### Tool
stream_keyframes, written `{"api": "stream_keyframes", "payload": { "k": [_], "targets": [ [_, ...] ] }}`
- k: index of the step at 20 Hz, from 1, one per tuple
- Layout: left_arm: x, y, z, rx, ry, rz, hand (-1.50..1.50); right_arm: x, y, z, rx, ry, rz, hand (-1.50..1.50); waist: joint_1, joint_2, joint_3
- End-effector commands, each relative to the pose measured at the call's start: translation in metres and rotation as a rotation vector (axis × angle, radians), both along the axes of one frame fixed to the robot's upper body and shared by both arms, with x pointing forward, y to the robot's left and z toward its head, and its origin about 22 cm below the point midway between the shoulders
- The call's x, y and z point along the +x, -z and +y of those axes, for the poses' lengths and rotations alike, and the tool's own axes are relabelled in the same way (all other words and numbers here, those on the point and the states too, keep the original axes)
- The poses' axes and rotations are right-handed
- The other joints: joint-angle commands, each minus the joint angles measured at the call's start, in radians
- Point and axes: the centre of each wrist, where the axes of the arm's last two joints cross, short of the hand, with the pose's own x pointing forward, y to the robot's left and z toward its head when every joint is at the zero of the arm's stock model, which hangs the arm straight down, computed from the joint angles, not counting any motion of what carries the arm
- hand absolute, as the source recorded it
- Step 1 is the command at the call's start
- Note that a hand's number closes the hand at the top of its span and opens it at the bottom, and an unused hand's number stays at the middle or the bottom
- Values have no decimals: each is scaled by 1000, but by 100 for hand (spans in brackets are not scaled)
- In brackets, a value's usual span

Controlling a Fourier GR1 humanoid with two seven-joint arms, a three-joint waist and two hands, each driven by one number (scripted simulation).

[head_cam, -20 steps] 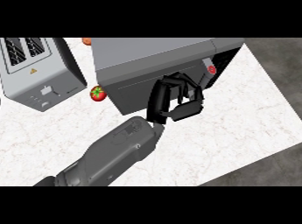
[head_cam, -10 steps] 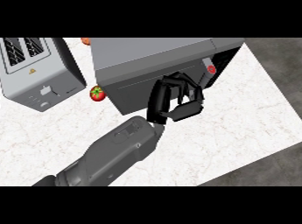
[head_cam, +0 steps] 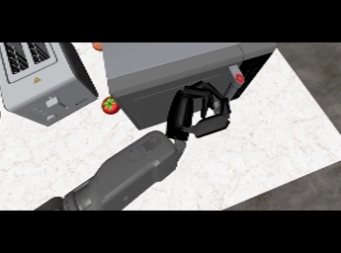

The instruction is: Pick up the milk, place it into the microwave and close the microwave

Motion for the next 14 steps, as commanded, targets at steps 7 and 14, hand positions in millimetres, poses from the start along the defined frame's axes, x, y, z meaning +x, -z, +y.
{"api": "stream_keyframes", "payload": {
  "k": [7,14],
  "targets": [
    [24,-7,7,3,-50,26,150,2,-8,1,-7,-87,14,-150,-4,17,-2],
    [27,-9,7,-8,-62,18,150,1,-13,-3,3,-102,13,-150,-8,14,-1]
  ]
}}
